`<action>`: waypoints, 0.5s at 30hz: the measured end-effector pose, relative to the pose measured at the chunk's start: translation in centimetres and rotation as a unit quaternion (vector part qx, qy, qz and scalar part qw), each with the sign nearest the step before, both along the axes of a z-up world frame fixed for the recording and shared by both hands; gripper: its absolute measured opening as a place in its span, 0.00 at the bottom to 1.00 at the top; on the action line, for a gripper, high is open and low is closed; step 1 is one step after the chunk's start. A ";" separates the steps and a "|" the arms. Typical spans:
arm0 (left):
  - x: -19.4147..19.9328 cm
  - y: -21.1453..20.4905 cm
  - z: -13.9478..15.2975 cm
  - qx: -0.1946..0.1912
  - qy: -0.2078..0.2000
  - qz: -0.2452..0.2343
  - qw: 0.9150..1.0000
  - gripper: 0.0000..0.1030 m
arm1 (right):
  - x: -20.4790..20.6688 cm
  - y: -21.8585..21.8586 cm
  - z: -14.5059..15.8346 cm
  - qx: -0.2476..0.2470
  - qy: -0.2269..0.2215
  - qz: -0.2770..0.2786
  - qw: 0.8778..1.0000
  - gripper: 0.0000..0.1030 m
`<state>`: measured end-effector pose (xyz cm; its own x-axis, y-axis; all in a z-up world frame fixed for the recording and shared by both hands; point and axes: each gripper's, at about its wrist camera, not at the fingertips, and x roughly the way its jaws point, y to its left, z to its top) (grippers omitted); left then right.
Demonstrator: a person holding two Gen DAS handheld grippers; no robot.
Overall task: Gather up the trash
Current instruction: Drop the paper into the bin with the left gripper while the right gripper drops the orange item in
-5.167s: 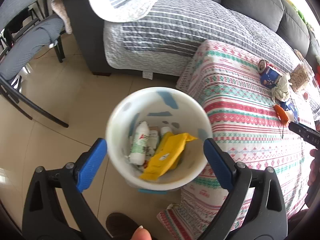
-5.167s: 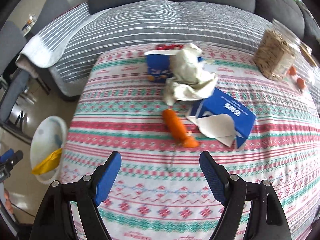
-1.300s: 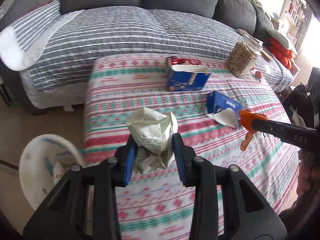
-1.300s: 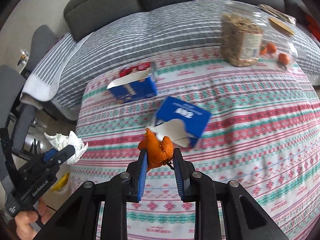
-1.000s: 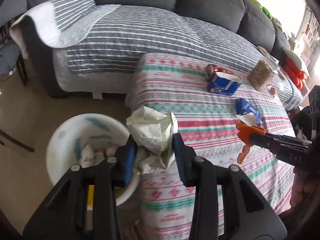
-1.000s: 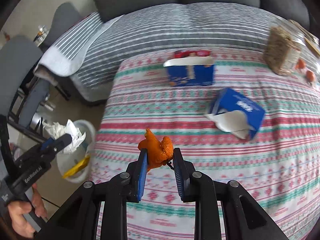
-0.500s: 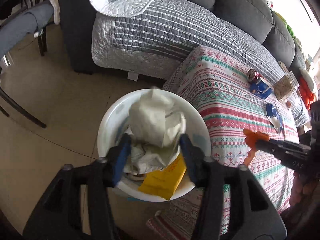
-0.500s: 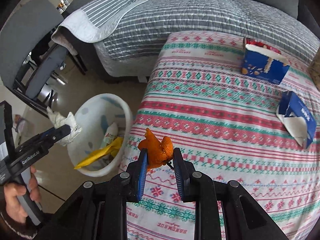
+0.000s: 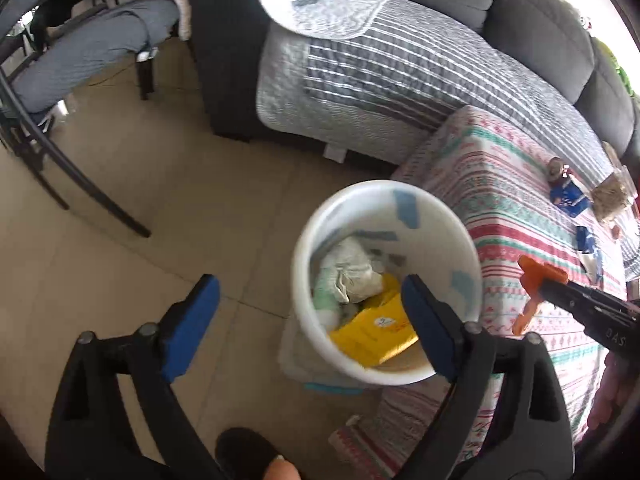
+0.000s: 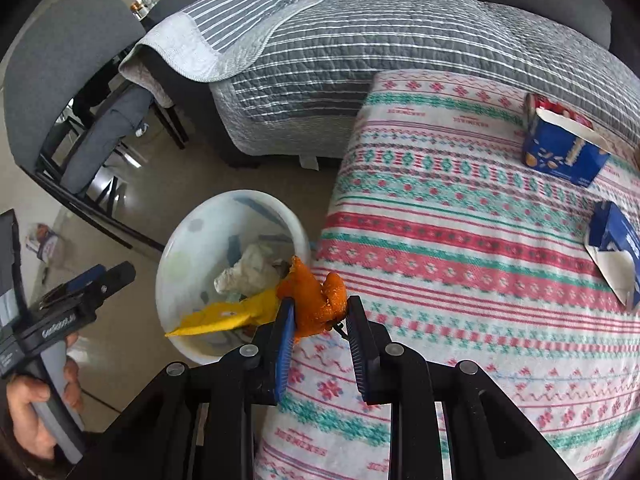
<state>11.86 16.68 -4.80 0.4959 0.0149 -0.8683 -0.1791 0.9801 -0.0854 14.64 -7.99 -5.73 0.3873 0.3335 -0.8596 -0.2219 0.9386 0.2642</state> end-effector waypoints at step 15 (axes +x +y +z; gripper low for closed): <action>-1.2 1.6 1.4 -0.017 -0.005 0.022 1.000 0.98 | 2.0 3.5 -1.1 0.029 0.006 -0.016 0.999 0.63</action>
